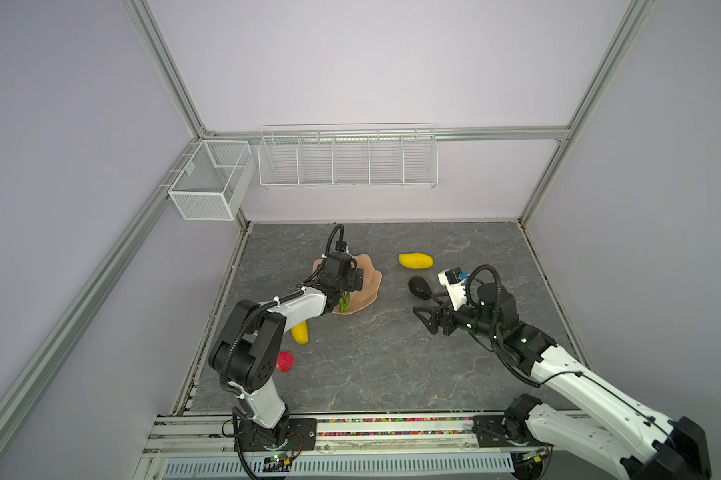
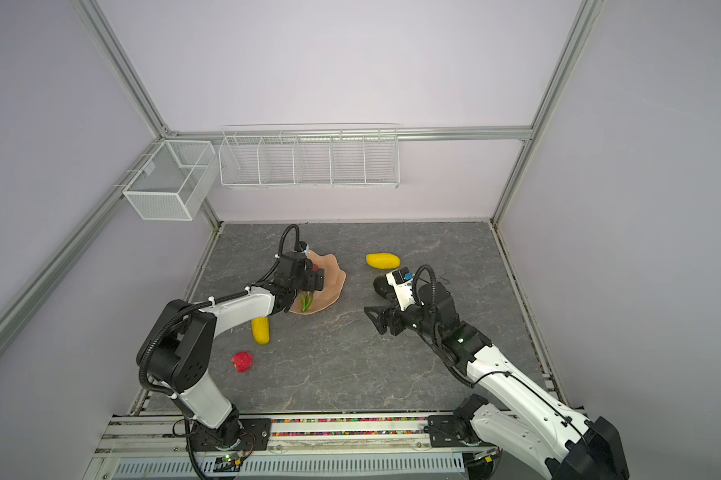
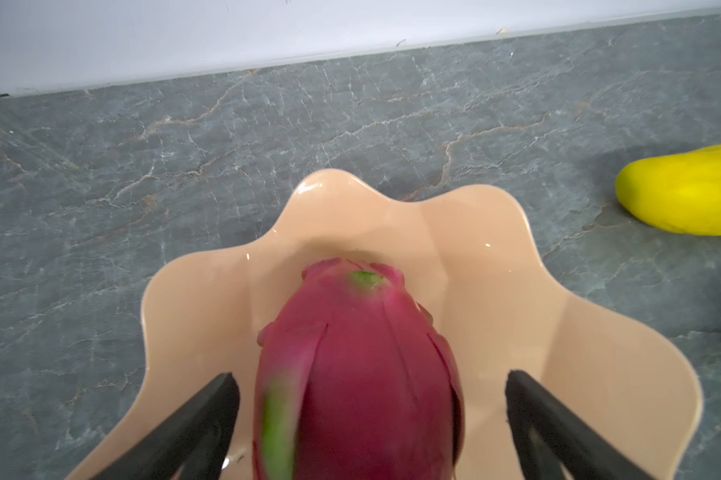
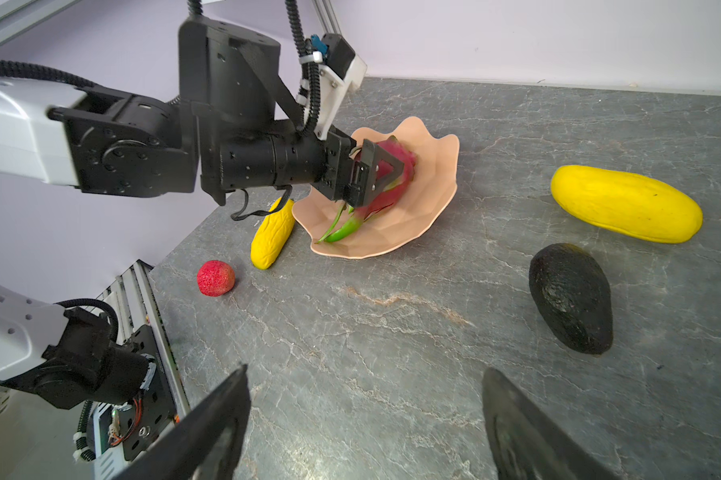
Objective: Place and organize the fake fruits in the fruit bowl
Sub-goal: 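Carry the dragon fruit into the peach bowl and release it, then move the left gripper to the yellow fruit beside the bowl and grasp it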
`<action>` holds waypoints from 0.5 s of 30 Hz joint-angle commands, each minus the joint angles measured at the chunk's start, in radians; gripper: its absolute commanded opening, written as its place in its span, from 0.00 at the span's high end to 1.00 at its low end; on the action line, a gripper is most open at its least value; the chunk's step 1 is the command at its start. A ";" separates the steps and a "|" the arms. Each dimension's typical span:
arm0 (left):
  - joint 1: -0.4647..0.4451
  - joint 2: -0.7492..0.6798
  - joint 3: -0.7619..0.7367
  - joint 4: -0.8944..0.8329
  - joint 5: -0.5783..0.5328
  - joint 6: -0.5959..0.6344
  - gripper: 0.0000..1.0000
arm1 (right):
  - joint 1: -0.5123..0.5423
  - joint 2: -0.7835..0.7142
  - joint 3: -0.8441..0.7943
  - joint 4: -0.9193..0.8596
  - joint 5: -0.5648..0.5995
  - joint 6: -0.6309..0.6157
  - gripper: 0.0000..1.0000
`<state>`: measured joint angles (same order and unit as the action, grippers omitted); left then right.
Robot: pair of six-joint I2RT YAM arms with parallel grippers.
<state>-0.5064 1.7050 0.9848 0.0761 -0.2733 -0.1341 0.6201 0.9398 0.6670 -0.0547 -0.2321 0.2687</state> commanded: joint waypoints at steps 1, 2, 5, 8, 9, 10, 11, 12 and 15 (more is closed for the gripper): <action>0.000 -0.070 0.008 -0.018 -0.022 0.007 0.01 | 0.006 0.007 -0.017 0.002 0.000 -0.017 0.12; 0.000 -0.099 0.004 -0.034 -0.028 -0.003 0.01 | 0.006 0.008 -0.017 0.005 -0.002 -0.018 0.12; 0.000 -0.225 -0.029 -0.122 -0.089 -0.069 0.01 | 0.017 0.031 -0.002 0.003 -0.037 -0.034 0.12; 0.001 -0.362 -0.120 -0.216 -0.217 -0.169 0.01 | 0.078 0.070 0.032 -0.004 -0.031 -0.063 0.12; 0.000 -0.401 -0.156 -0.262 -0.259 -0.225 0.03 | 0.103 0.087 0.044 0.006 -0.029 -0.065 0.12; 0.001 -0.435 -0.177 -0.313 -0.284 -0.265 0.04 | 0.120 0.101 0.053 0.017 -0.031 -0.064 0.12; 0.003 -0.467 -0.199 -0.375 -0.300 -0.312 0.05 | 0.146 0.121 0.063 0.035 -0.035 -0.059 0.12; 0.006 -0.495 -0.217 -0.440 -0.309 -0.358 0.06 | 0.171 0.145 0.071 0.062 -0.044 -0.051 0.12; 0.010 -0.555 -0.277 -0.522 -0.288 -0.419 0.07 | 0.223 0.212 0.082 0.137 -0.070 -0.033 0.12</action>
<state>-0.5030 1.1797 0.7654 -0.2531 -0.5137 -0.4095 0.8021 1.1084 0.7208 -0.0128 -0.2630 0.2382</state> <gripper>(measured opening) 0.931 0.880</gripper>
